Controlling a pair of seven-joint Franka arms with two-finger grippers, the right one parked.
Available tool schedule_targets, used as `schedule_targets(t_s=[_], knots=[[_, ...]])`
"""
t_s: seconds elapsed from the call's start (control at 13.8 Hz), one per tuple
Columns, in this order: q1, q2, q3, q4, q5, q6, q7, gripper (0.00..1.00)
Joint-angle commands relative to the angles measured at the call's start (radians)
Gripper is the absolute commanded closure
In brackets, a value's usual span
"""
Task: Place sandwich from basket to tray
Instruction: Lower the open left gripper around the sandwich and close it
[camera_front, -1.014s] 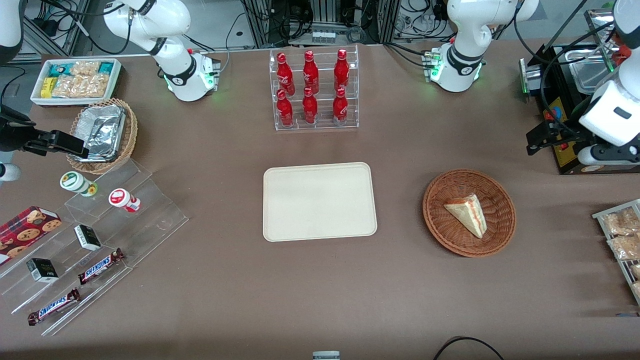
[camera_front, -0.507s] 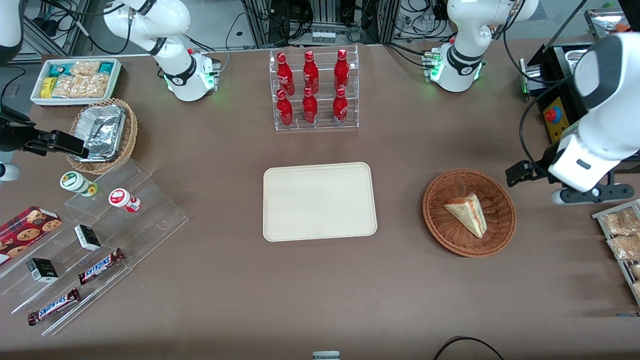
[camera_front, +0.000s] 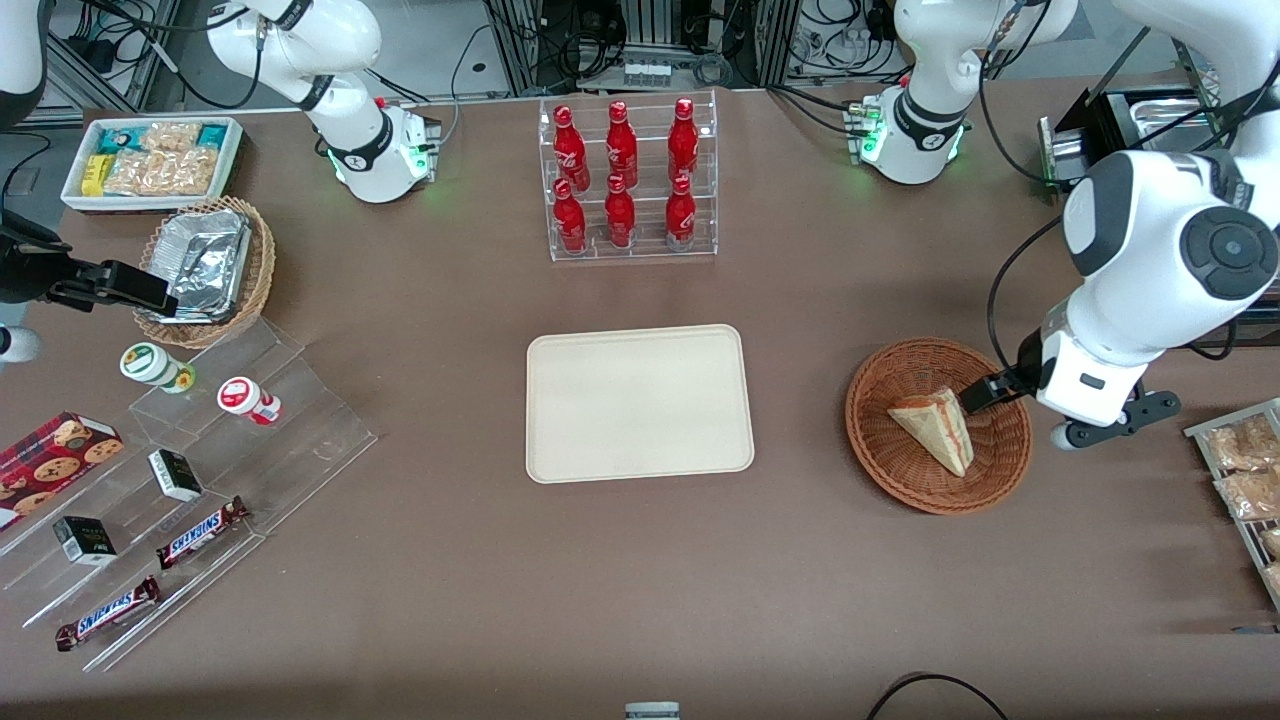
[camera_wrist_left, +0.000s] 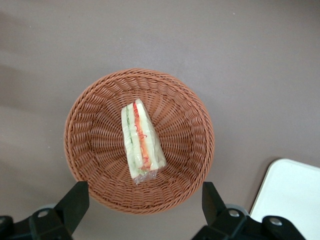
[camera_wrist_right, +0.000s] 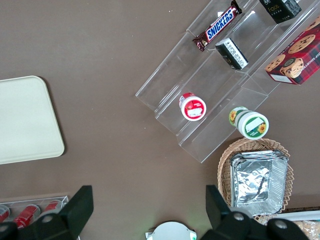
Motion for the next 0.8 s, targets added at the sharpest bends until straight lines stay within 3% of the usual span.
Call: schedule_targets(t_s=[0.0,0.51,0.72], knots=[[-0.005,0.006,0.002,-0.082,0.007,0.109,-0.092,0.00],[0.006,0.004,0.007,-0.335,0.006,0.427,-0.187,0.00],[0.006,0.017,0.007,-0.366,0.006,0.456,-0.189,0.00]])
